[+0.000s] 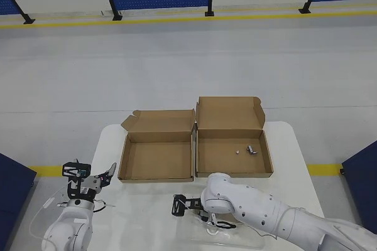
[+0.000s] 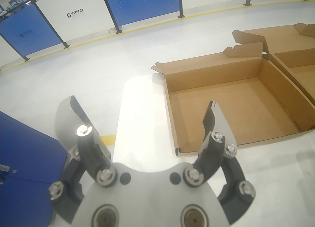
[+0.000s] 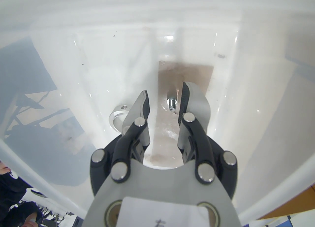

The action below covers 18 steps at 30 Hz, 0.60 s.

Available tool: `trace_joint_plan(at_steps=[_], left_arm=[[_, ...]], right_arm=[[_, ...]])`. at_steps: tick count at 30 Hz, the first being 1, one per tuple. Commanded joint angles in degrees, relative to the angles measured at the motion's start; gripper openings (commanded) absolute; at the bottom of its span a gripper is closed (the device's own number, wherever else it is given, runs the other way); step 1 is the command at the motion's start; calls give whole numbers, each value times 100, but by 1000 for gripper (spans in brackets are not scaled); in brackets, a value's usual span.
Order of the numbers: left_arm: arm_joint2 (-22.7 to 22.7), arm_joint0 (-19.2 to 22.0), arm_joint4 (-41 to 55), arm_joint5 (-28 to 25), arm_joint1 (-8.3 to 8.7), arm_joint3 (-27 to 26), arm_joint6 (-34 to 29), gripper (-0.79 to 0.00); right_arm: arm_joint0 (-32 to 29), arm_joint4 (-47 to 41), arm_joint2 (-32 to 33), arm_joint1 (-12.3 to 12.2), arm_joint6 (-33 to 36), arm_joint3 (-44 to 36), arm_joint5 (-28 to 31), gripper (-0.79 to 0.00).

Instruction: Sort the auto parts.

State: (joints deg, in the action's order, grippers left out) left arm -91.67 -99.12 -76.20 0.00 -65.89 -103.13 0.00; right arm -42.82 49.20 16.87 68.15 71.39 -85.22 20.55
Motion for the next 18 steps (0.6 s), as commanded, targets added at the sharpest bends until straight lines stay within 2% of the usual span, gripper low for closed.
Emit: trace_joint_plan(at_steps=[1,11,18], left_arm=[[0,0,0,0,0,0,0,0],[0,0,0,0,0,0,0,0],[0,0,0,0,0,0,0,0]], right_arm=[[-19,36,20,2,19,-11,-14,-529],[-114,159,150,-6,173,-109,-55,-551],[-194,221,257,-27,239,-160,-54,-631]])
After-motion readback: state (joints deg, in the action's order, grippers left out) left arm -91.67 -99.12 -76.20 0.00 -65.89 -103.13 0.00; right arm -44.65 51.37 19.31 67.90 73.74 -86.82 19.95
